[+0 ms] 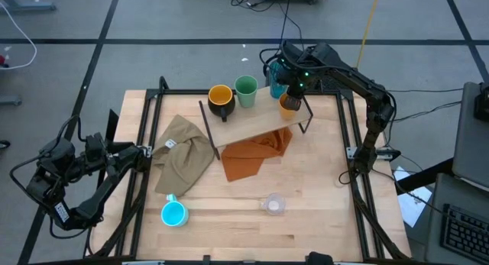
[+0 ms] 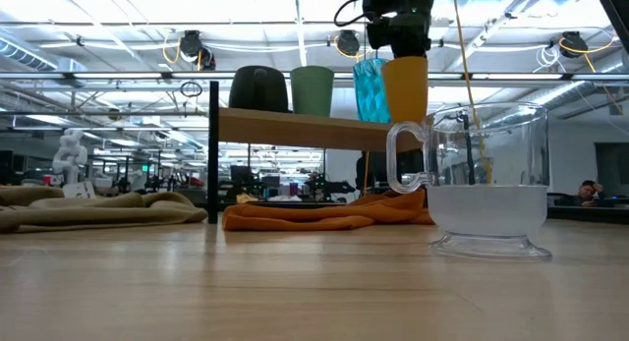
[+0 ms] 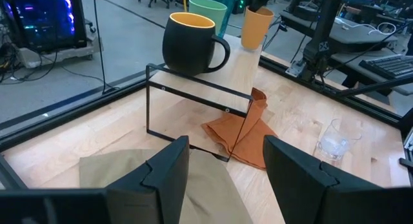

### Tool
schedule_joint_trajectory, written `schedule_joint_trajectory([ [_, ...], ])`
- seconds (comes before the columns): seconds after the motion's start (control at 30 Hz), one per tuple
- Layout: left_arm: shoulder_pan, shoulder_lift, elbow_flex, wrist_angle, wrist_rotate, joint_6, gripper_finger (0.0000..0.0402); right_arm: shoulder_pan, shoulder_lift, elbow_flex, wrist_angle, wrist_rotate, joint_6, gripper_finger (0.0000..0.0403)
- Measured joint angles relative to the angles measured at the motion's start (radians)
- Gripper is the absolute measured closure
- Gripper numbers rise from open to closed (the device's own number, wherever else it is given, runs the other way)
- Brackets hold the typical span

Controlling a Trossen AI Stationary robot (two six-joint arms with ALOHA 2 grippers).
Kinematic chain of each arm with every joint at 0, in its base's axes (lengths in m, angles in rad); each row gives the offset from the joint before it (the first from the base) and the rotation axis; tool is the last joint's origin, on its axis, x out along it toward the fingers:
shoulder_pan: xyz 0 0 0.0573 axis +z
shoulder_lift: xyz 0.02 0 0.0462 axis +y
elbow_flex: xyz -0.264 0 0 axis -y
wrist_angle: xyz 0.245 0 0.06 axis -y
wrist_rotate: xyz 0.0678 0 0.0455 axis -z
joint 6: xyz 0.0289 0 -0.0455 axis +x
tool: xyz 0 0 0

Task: Stack small to large cups/mugs on shelf
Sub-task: Put the yellow cup on the shelf

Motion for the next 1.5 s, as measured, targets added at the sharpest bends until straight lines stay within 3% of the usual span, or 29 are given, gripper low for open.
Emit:
schedule_joint_trajectory([
  [1.5, 0.000, 0.000, 0.000, -0.026, 0.000, -0.007, 0.0201, 0.008, 0.000, 0.000, 0.012, -0.027, 0.047, 0.0402],
])
